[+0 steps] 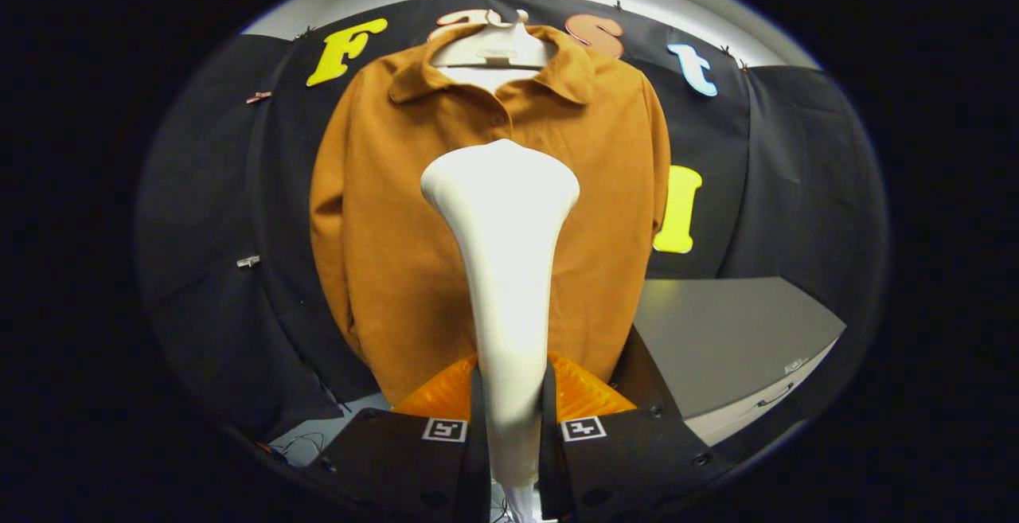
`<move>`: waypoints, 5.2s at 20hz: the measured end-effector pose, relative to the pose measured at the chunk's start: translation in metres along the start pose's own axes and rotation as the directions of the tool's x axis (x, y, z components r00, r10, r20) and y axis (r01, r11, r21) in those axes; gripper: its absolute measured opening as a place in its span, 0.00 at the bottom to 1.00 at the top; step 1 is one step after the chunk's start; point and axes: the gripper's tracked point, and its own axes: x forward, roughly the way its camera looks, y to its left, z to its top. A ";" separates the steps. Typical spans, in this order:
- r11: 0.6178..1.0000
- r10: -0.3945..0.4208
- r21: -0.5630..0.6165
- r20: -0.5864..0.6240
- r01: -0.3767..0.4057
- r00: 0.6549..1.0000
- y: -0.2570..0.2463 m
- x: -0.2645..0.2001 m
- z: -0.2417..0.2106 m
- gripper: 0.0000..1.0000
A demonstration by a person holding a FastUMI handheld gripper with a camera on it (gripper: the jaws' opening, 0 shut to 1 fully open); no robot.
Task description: Iron the clothes twice with a garment steamer, once on the left side and once on the right side.
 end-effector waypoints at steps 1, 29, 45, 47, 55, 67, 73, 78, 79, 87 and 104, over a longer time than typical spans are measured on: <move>1.000 0.007 -0.005 0.019 -0.007 1.000 0.011 0.000 0.010 0.28; 0.984 -0.097 -0.139 0.081 0.108 0.992 0.093 0.069 0.000 0.28; 0.969 -0.098 -0.235 -0.075 0.078 0.992 0.073 0.075 -0.127 0.28; 0.968 -0.102 -0.242 -0.105 0.074 0.989 0.070 0.074 -0.145 0.28; 0.965 -0.115 -0.257 -0.231 0.054 0.966 0.051 0.073 -0.205 0.28; 0.977 -0.073 -0.212 -0.192 0.032 0.979 0.024 0.036 -0.179 0.28; 0.988 -0.047 -0.151 -0.118 0.029 0.992 -0.001 0.011 -0.111 0.28; 0.996 -0.054 -0.074 -0.061 0.049 0.997 -0.029 -0.011 -0.056 0.28; 0.996 -0.051 -0.071 -0.049 0.047 0.998 -0.032 -0.015 -0.046 0.28; 0.995 -0.091 -0.025 0.047 0.093 0.995 -0.084 -0.050 0.027 0.28; 0.985 -0.170 0.060 0.205 0.161 0.964 -0.157 -0.132 0.126 0.28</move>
